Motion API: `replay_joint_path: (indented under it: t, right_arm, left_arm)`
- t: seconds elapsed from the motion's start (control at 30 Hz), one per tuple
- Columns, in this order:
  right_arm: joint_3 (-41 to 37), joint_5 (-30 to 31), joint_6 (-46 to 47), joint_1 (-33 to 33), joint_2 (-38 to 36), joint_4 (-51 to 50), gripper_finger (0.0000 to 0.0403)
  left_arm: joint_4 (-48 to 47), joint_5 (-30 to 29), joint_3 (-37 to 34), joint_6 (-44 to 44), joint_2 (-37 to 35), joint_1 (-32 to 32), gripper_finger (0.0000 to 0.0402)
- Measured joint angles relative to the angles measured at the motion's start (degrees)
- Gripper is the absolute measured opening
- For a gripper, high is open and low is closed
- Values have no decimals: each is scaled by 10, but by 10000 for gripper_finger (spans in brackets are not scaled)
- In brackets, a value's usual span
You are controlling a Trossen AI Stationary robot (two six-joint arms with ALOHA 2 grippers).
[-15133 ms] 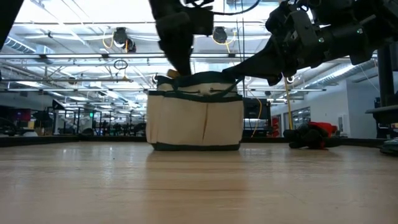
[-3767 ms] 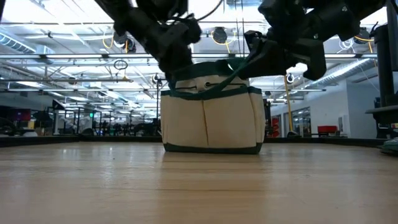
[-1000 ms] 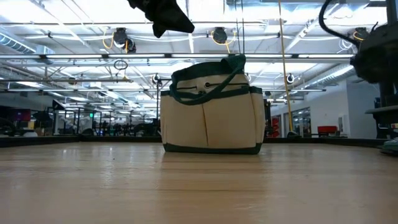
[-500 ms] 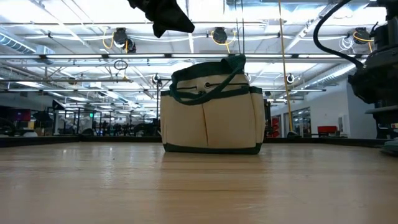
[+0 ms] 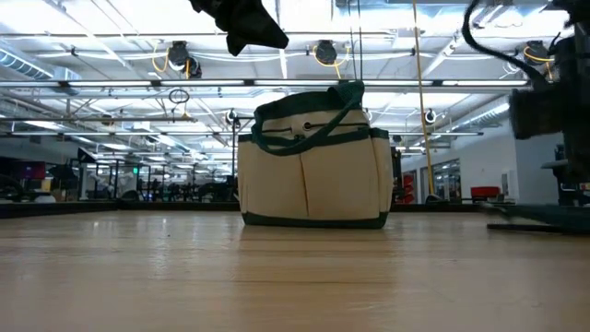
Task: Pick & Place Garden tools in Gardening bag
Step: Put the green pruner into the brown gardening bag
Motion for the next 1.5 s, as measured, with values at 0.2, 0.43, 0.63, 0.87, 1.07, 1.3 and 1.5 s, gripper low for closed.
replay_joint_path:
  t: [0.2, 0.43, 0.63, 0.87, 1.07, 1.3, 1.5]
  right_arm:
    - [13, 12, -48, -5, -46, 23, 36]
    - [14, 56, -179, -25, -140, 154, 36]
    - [14, 68, -369, -61, -171, 335, 39]
    - [15, -24, -504, -187, -122, 493, 39]
    - [15, -203, -518, -289, -25, 649, 38]
    - [87, -306, -570, -348, 47, 702, 38]
    - [123, -324, -631, -375, 95, 659, 38]
  left_arm:
    - [0, 0, 0, -1, 0, 0, 37]
    - [0, 0, 0, -1, 0, -1, 37]
    - [0, 0, 0, -1, 0, -1, 37]
    - [13, 0, 0, 0, 0, -1, 37]
    - [20, 1, 0, 48, 0, -3, 37]
    - [31, 1, 0, 68, 0, -3, 37]
    - [28, 0, 0, 41, 0, -3, 37]
